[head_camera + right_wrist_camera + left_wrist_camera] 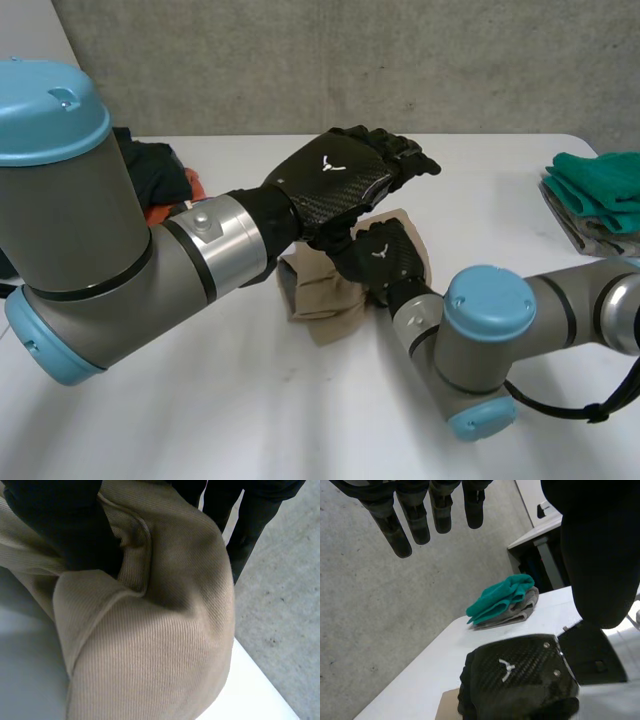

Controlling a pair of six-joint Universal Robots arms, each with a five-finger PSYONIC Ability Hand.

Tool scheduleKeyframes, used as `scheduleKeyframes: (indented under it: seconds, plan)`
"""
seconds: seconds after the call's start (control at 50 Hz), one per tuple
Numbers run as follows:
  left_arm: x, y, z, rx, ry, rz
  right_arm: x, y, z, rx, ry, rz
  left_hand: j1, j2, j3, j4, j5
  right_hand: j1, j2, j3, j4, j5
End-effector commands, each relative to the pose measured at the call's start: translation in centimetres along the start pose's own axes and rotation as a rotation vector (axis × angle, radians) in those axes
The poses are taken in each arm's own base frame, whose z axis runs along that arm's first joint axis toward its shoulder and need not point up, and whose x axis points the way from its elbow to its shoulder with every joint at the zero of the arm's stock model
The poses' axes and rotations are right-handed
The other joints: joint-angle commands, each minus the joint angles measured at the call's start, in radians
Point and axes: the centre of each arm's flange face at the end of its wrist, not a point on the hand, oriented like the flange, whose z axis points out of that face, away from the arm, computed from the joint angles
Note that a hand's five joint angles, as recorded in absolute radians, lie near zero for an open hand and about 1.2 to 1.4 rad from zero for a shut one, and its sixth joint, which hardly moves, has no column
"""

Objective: Fold the laundry.

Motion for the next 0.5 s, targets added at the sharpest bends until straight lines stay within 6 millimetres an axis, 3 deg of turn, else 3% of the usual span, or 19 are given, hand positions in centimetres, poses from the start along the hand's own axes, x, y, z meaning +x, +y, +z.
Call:
scheduleKeyframes:
  seconds: [0.02,0.1,0.14,0.24,0.38,0.4,0.44,0.46,0.5]
  plan:
    - [-0.7,-0.2,-0.2,0.006,-0.019,0.005,4.4,0.2,0.7,-0.030,0.073,0.041,-0.001,-0.009,-0.016,-0.009,-0.029,0.389,0.246,0.245,0.209,0.333]
    - [-1.1,-0.7,-0.3,0.021,-0.034,0.013,8.6,-0.2,1.4,0.019,0.134,0.038,-0.004,-0.011,-0.019,-0.012,-0.032,0.389,0.246,0.245,0.209,0.333]
    - [-1.4,-1.1,-0.4,0.030,-0.042,0.019,9.8,-0.3,1.6,0.042,0.142,0.035,-0.004,-0.011,-0.019,-0.012,-0.032,0.389,0.246,0.245,0.209,0.333]
    - [-1.7,-1.4,-0.4,0.039,-0.050,0.019,14.2,-2.0,3.5,0.188,0.201,-0.003,-0.004,-0.011,-0.019,-0.012,-0.032,0.389,0.246,0.245,0.209,0.333]
    - [-1.8,-1.7,-0.4,0.050,-0.052,-0.001,23.9,-3.3,5.7,0.381,0.399,0.023,-0.004,-0.011,-0.019,-0.012,-0.032,0.389,0.246,0.245,0.209,0.333]
    - [-1.9,-1.7,-0.4,0.052,-0.052,0.000,26.9,-2.8,6.0,0.413,0.441,0.035,-0.004,-0.011,-0.019,-0.012,-0.032,0.389,0.246,0.245,0.209,0.333]
    - [-1.9,-1.7,-0.4,0.052,-0.052,0.000,28.9,-2.4,6.0,0.430,0.469,0.037,-0.004,-0.011,-0.019,-0.012,-0.032,0.389,0.246,0.245,0.209,0.333]
    - [-1.9,-1.7,-0.4,0.052,-0.052,0.000,31.4,-1.5,5.8,0.440,0.502,0.040,-0.004,-0.011,-0.019,-0.012,-0.032,0.389,0.246,0.245,0.209,0.333]
    - [-1.8,-1.6,-0.3,0.049,-0.052,-0.002,33.7,-0.5,5.6,0.448,0.529,0.039,-0.004,-0.011,-0.019,-0.012,-0.032,0.389,0.246,0.245,0.209,0.333]
